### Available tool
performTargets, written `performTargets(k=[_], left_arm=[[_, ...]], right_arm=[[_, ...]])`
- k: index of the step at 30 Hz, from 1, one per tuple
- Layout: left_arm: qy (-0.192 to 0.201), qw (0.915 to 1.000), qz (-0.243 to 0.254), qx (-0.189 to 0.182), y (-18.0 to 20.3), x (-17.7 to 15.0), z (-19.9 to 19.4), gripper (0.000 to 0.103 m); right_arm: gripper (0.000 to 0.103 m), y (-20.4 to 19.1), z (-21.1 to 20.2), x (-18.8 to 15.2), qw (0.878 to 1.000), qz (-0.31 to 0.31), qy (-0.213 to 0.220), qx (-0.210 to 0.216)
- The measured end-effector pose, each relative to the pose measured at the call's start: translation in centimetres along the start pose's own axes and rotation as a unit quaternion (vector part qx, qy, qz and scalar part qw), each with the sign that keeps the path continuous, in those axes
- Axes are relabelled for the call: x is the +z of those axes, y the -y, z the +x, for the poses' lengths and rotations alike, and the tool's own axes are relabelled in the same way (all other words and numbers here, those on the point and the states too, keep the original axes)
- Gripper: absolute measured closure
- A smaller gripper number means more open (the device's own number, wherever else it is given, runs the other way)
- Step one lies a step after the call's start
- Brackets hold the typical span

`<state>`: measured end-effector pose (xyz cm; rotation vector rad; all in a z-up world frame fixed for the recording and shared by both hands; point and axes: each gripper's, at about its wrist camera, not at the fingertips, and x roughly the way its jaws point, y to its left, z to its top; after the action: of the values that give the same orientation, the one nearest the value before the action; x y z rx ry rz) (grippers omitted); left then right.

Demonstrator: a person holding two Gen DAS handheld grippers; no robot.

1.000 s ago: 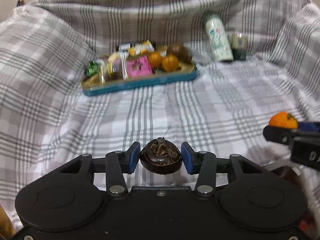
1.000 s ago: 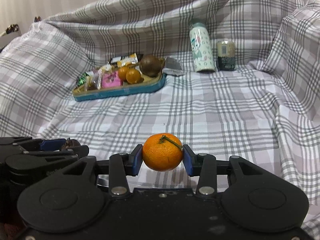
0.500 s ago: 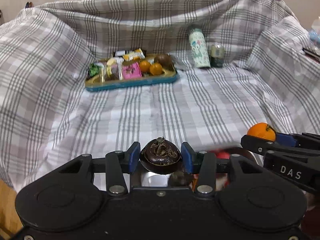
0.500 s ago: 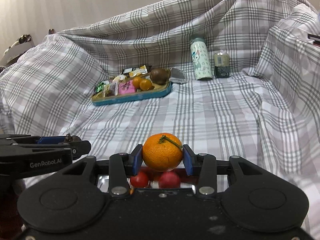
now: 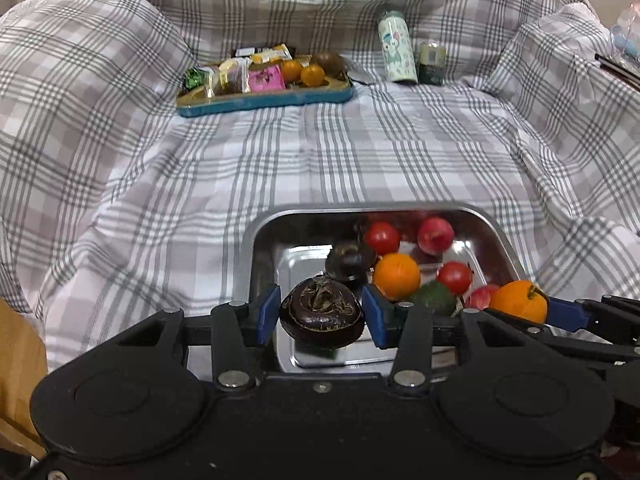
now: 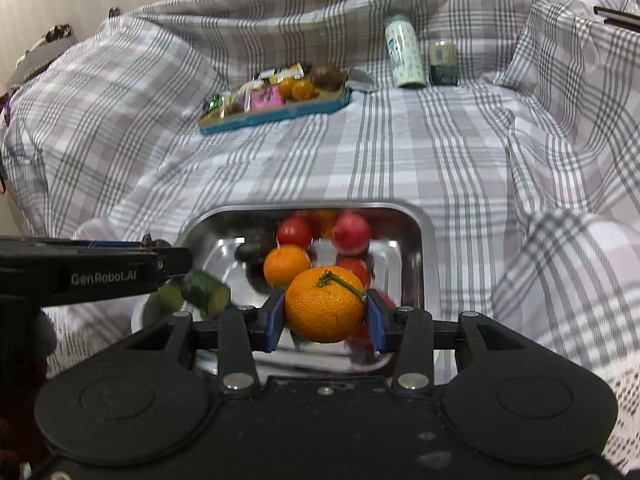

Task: Organize fruits
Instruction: 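Carry the dark fruit and mandarin over the steel tray with both tools, then open the left gripper releasing the dark fruit while the right gripper releases the mandarin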

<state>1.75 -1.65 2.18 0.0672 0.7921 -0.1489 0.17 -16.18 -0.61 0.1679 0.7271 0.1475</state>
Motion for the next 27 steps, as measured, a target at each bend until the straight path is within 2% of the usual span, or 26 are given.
performTargets(k=[7, 27], left_arm=[[-0.017, 0.9998, -0.004, -0.012, 0.4, -0.4, 0.8, 0.050], [-0.014, 0.9997, -0.007, -0.019, 0.6, -0.2, 1.1, 0.050]], right_arm=[[0.060, -0.4, 0.3, -0.6, 1.000, -0.011, -0.010, -0.005], [0.058, -0.4, 1.2, 0.0, 1.000, -0.005, -0.011, -0.003]])
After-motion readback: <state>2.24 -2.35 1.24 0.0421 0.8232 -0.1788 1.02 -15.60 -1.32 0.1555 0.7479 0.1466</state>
